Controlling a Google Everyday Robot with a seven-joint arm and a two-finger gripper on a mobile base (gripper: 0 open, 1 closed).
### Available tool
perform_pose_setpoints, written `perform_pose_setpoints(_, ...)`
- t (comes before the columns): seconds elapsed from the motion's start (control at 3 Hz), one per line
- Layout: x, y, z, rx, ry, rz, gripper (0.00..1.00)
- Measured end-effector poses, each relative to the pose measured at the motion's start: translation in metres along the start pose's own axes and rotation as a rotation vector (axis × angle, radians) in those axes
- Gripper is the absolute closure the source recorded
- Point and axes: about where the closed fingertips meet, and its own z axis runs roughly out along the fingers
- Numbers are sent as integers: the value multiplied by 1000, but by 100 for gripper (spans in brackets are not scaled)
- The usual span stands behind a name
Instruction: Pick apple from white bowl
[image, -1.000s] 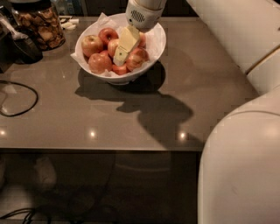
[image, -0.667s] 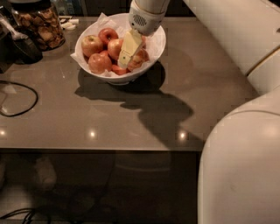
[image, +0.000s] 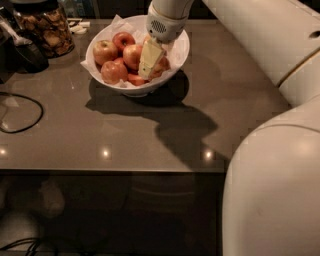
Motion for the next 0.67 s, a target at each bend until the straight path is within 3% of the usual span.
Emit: perform_pose_setpoints(0.67,0,2,15,-20,25,-12,24)
